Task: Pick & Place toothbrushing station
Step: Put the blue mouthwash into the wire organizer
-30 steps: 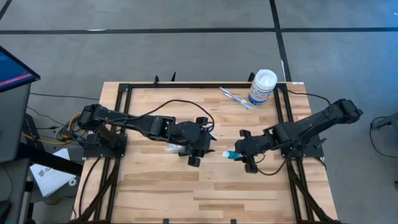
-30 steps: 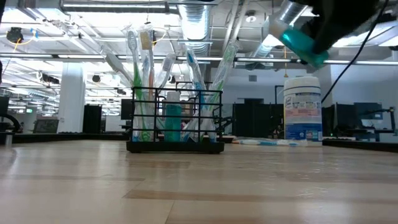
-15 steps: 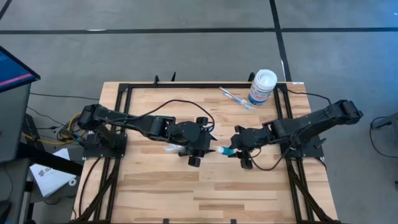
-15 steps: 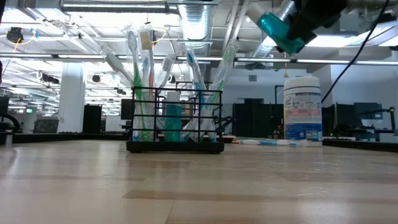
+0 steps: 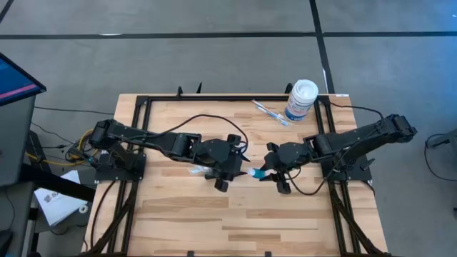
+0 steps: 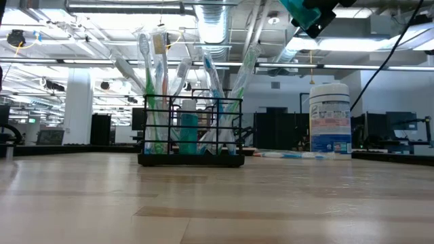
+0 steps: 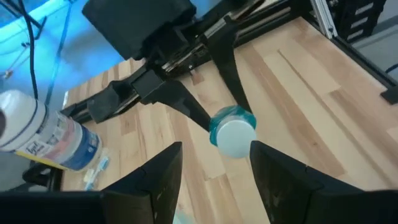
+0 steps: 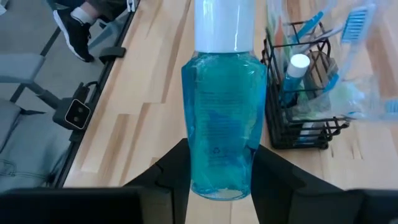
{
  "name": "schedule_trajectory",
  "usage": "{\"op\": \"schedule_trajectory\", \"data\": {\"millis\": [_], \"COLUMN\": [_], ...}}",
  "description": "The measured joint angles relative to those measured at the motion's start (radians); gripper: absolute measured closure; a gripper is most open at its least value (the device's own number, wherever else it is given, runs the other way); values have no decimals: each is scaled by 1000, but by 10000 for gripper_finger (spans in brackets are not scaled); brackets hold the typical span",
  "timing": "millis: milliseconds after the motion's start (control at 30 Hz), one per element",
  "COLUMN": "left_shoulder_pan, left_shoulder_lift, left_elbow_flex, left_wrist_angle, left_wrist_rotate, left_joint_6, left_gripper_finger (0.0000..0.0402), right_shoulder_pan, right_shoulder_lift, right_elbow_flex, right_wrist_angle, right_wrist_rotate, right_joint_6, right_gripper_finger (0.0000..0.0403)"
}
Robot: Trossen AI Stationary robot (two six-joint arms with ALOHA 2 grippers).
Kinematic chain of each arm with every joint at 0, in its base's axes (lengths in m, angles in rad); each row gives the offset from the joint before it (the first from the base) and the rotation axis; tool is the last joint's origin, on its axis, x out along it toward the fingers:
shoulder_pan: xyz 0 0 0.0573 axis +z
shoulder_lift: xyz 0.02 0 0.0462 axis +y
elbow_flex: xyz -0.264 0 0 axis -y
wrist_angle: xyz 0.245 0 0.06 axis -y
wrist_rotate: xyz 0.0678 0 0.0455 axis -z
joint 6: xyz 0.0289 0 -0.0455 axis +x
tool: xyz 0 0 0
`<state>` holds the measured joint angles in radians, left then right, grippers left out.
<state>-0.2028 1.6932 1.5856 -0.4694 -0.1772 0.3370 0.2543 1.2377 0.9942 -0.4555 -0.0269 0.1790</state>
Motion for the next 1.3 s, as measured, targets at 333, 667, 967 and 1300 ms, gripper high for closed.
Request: {"op": "schedule_trajectory", "data": {"millis": [333,667,967,1300], "left_shoulder_pan": [0,0,-28,-43], "left_shoulder_lift": [0,0,8,40], "left_elbow_flex": [0,0,1,1], "left_wrist_angle": [1,0,10,69], "left_wrist_rotate": [36,60,57,52], "left_joint_6": [191,273,467,594], "left_gripper_finger": [220,220,220,220], "right_shoulder_pan": [0,-5,-16,-16], "right_shoulder_lift": [0,0,0,0], "right_elbow_flex": [1,1,1,1], "right_wrist_angle": [1,45,47,60], "right_wrist_rotate": [-3,-57,-66,-81], "right_joint_6": [-4,-7,-7,-7], "right_gripper_finger": [280,279,278,278]}}
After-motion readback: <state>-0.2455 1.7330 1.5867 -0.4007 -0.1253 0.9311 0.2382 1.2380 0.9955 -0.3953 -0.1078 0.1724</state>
